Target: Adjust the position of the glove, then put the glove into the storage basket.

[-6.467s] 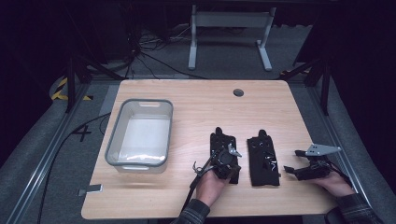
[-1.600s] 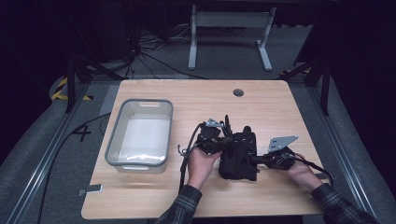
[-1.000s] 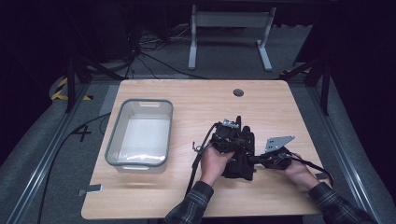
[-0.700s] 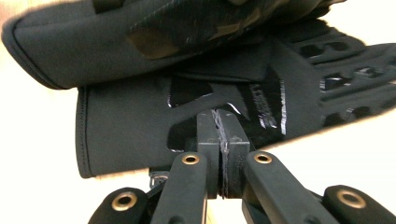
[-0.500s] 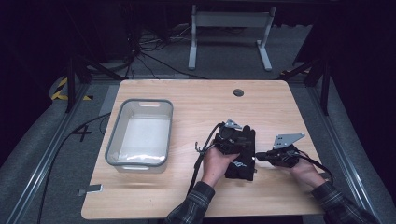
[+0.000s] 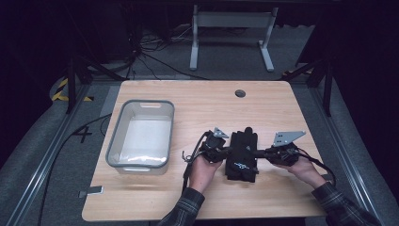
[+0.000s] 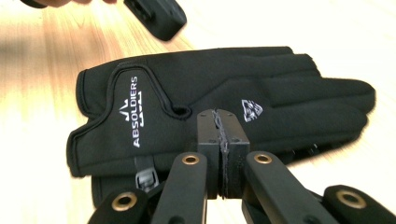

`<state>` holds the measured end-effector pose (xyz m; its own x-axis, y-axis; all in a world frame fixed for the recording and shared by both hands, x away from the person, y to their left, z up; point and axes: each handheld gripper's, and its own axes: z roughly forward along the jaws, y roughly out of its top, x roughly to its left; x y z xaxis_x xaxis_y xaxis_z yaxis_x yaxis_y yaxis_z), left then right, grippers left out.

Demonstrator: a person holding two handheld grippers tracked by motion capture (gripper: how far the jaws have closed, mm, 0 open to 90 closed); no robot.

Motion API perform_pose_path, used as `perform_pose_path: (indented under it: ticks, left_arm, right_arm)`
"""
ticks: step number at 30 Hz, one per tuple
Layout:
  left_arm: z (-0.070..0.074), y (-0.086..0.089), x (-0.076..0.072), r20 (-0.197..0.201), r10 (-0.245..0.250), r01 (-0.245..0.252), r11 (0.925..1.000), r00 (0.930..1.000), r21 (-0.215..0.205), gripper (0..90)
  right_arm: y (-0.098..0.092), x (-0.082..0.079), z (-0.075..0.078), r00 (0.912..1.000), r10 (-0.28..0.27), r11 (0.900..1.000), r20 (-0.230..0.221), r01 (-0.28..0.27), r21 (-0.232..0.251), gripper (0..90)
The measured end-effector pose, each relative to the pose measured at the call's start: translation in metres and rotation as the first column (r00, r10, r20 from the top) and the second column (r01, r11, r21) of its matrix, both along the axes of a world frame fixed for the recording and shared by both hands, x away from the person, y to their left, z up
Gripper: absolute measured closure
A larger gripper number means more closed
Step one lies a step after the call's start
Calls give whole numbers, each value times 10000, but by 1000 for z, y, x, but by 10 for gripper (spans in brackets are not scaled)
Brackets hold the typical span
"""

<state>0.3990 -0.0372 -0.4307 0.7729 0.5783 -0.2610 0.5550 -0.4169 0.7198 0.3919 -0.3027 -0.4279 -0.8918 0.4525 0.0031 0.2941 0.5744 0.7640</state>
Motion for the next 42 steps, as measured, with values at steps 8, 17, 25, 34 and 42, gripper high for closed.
perform_pose_path:
  ticks: [8, 17, 25, 34, 42]
  left_arm:
    - [-19, -22, -1, -285, -463, 481, 9969, 9985, 628, 894]
    - [-24, -26, 0, -126, -487, 497, 9939, 9987, 987, 896]
    - [-23, -23, 3, -123, -428, 439, 9933, 9990, 1064, 897]
    - [-23, -22, 7, -122, -422, 433, 9931, 9990, 1087, 897]
    - [-21, -23, 8, -166, -547, 561, 9925, 9984, 1087, 896]
  right_arm:
    - [7, 19, -18, 9997, -224, 9969, -109, 215, -756, 900]
    - [7, 18, -24, 9996, -183, 9955, -233, 161, -932, 900]
    - [9, 6, -24, 9992, 152, 9949, -366, -188, -995, 900]
    - [17, -11, -24, 9964, 685, 9931, -497, -729, -922, 900]
    - [18, -18, -23, 9933, 968, 9914, -633, -1018, -817, 900]
